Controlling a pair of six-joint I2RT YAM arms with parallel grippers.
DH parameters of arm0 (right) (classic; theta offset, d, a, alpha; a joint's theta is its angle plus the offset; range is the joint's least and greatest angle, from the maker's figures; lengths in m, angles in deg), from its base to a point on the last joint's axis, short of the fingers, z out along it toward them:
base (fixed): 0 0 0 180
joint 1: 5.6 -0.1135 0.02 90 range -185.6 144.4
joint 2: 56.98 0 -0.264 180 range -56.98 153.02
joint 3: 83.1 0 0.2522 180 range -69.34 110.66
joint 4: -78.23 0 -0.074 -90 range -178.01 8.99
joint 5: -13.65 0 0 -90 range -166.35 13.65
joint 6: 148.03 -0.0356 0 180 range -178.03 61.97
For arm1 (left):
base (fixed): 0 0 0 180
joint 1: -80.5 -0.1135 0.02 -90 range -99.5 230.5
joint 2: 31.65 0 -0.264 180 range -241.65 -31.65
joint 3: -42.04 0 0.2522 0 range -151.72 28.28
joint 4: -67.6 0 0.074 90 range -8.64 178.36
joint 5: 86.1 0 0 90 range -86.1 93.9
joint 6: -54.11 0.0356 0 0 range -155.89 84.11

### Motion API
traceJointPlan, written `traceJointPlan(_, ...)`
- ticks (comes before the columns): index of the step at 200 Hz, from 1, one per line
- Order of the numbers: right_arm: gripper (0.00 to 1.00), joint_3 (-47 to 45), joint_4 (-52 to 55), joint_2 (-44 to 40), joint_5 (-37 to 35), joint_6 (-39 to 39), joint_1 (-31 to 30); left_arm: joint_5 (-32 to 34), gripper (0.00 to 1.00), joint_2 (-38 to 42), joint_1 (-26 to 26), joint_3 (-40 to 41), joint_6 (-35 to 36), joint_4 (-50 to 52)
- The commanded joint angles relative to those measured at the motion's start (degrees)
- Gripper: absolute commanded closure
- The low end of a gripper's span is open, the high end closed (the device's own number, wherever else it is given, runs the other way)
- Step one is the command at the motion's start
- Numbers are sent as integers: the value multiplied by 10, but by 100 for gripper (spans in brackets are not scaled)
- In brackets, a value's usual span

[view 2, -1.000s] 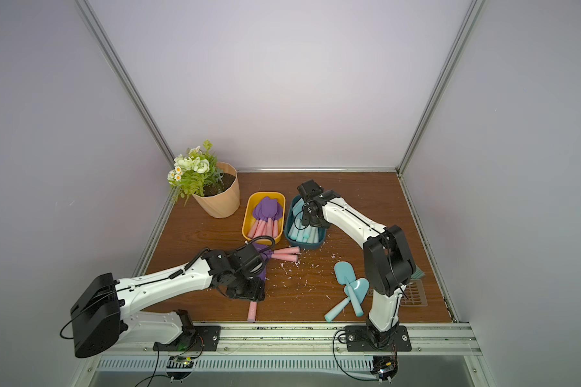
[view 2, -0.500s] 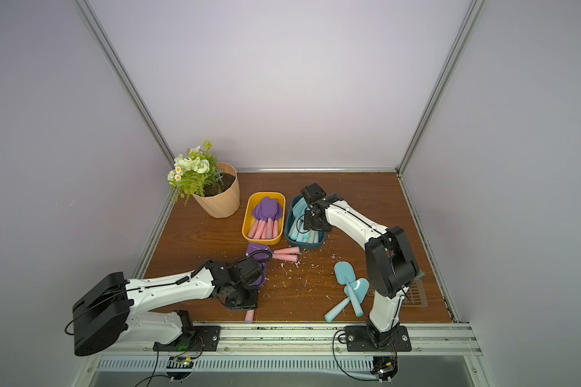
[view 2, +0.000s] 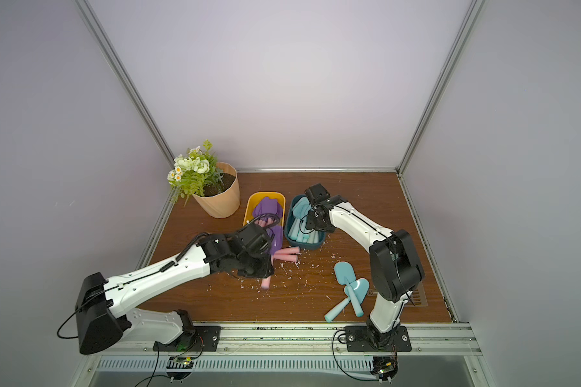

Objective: Sort the small shovels by color and place them into the storage box
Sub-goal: Place the shovel in the storage box.

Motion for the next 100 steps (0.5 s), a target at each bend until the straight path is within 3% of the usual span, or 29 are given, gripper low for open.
traceJointPlan(1, 41, -10, 2, -38, -18, -21, 2, 24, 99, -39, -81, -60, 96, 38)
traceJointPlan(30, 41, -23, 8, -49, -22, -36, 2, 5, 99, -153, -169, -168, 184, 38)
traceJointPlan(57, 41, -29, 20, -63, -37, -45, 2, -4, 99, -243, -184, -243, 219, 35)
traceJointPlan(100, 41, -34, 34, -84, -58, -56, 1, -55, 99, -306, -194, -225, 204, -15)
